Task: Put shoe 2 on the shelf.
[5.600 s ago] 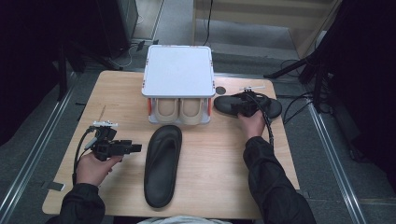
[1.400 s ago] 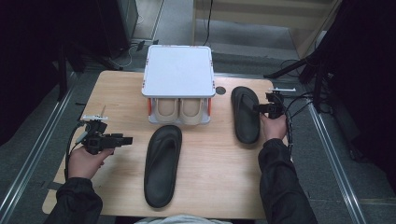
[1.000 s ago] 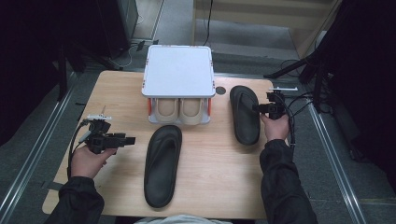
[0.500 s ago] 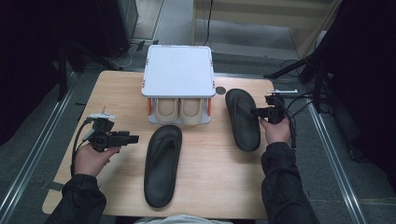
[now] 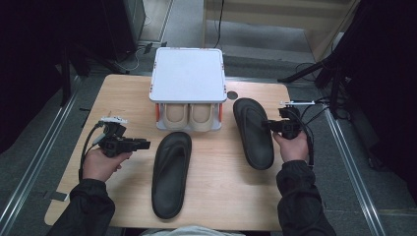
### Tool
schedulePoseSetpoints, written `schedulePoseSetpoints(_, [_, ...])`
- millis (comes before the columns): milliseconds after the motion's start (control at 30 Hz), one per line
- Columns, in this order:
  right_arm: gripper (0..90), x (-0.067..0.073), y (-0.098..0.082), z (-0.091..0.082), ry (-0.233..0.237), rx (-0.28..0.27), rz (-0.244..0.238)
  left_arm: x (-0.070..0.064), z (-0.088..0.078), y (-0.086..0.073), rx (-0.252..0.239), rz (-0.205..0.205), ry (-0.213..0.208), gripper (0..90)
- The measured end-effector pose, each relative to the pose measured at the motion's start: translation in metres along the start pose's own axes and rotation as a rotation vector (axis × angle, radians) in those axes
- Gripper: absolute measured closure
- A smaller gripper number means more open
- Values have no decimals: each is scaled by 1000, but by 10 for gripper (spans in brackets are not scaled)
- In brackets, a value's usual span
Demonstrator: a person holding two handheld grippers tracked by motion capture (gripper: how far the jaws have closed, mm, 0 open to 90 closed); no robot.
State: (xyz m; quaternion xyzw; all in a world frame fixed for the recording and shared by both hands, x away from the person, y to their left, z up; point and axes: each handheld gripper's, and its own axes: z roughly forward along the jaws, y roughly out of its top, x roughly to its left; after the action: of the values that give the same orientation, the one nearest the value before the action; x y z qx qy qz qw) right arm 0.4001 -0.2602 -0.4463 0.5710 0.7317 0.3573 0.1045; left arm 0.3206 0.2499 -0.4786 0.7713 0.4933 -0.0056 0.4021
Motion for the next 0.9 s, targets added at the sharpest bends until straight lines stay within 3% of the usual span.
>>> schedulePoseSetpoints(333, [732,20,-23,-14,35,10,-25,5,8,10,0,40,-30,897])
schedulePoseSetpoints(533, [730,34,-34,-16,43,19,-55,5,16,14,20,58,-59,899])
schedulePoseSetpoints(700, [730,45,-46,-17,64,26,-62,7,20,12,14,85,-34,898])
schedulePoseSetpoints(900, [730,59,-62,-12,88,43,-70,11,27,12,42,86,-33,898])
